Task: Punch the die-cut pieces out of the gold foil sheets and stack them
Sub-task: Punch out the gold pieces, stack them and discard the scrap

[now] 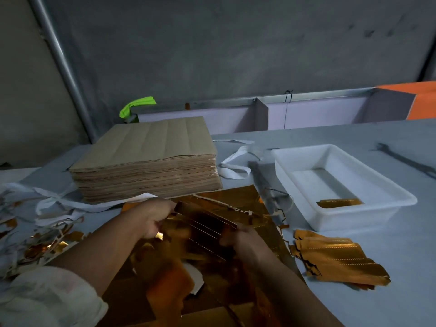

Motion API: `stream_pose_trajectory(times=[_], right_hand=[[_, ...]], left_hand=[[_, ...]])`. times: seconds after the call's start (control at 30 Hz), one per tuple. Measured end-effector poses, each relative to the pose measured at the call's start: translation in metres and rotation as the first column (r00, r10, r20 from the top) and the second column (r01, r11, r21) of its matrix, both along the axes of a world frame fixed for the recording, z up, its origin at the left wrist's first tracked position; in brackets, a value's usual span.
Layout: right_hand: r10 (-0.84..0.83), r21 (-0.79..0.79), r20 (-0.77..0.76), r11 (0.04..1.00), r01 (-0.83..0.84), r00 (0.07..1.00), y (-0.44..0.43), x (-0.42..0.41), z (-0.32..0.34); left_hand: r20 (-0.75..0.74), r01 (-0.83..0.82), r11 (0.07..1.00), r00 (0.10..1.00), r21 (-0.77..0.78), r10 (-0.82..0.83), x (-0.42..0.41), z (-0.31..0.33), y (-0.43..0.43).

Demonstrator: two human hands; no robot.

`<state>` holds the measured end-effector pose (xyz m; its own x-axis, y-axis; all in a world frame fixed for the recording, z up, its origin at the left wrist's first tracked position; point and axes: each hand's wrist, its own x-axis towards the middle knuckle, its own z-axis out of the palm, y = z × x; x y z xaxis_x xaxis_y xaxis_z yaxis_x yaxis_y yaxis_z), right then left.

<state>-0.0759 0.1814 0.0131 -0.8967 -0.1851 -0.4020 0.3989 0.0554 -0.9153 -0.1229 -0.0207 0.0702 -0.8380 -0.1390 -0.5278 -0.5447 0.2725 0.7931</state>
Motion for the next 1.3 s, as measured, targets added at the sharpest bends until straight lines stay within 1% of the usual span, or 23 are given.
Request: stream_pose_trajectory(times=[0.07, 0.17, 0.2, 0.3, 0.37, 0.5, 0.6, 0.7, 0.73, 0.83, 0.93, 1.0, 1.1, 1.3], right_hand=[[-0.044, 0.031, 0.004, 0.999, 0.044, 0.999, 0.006, -0.004, -0.003], [-0.038, -0.073, 0.008, 0.997, 0.038, 0.999, 0.009, -0.003, -0.003], [-0.034, -0.079, -0.012, 0.996, 0.033, 0.999, 0.009, -0.002, -0.004], [-0.04, -0.016, -0.057, 0.999, 0.04, 0.998, 0.009, -0.002, -0.005], [-0.058, -0.022, -0.041, 0.998, 0.058, 0.997, 0.009, -0.002, -0.007], [-0.159, -0.082, -0.007, 0.984, 0.158, 0.987, 0.016, -0.005, -0.012], [-0.263, -0.142, 0.022, 0.954, 0.263, 0.965, 0.022, -0.007, -0.012], [-0.366, -0.19, 0.032, 0.911, 0.365, 0.93, 0.03, -0.012, -0.013], [-0.375, -0.205, 0.04, 0.904, 0.375, 0.926, 0.032, -0.014, -0.013], [-0.366, -0.218, 0.036, 0.905, 0.365, 0.93, 0.033, -0.017, -0.014], [-0.402, -0.255, -0.036, 0.889, 0.381, 0.915, 0.026, -0.018, -0.015], [-0.429, -0.295, -0.077, 0.872, 0.391, 0.9, 0.02, -0.017, -0.015], [-0.431, -0.315, -0.092, 0.868, 0.385, 0.898, 0.013, -0.014, -0.013], [-0.359, -0.313, -0.112, 0.897, 0.31, 0.926, 0.002, -0.005, -0.002]], left_hand=[[0.015, 0.005, 1.0, 1.0, 0.01, -0.005, -0.003, -0.002, 0.002], [0.028, 0.0, 0.999, 1.0, 0.036, -0.001, -0.01, -0.008, 0.001], [0.025, -0.005, 1.0, 1.0, 0.027, 0.004, -0.012, -0.01, 0.001], [0.0, -0.043, 0.999, 0.999, -0.001, 0.043, -0.015, -0.015, 0.001], [-0.013, -0.071, 0.997, 0.997, 0.034, 0.071, -0.016, -0.018, 0.003], [-0.052, -0.161, 0.981, 0.984, 0.108, 0.168, -0.019, -0.023, -0.002], [-0.041, -0.227, 0.957, 0.971, 0.179, 0.237, -0.022, -0.024, -0.006], [-0.032, -0.172, 0.962, 0.983, 0.212, 0.183, -0.021, -0.026, -0.005], [-0.045, -0.134, 0.971, 0.988, 0.197, 0.146, -0.02, -0.026, -0.004], [-0.116, -0.064, 0.996, 0.991, 0.067, 0.072, -0.019, -0.025, -0.003], [-0.14, -0.044, 0.999, 0.989, -0.014, 0.041, -0.017, -0.021, -0.007], [-0.107, -0.022, 0.995, 0.994, -0.096, 0.011, -0.013, -0.02, -0.012], [-0.023, 0.058, 0.977, 0.998, -0.203, -0.064, -0.006, -0.019, -0.021], [0.092, 0.292, 0.878, 0.956, -0.38, -0.278, 0.009, -0.018, -0.033]])
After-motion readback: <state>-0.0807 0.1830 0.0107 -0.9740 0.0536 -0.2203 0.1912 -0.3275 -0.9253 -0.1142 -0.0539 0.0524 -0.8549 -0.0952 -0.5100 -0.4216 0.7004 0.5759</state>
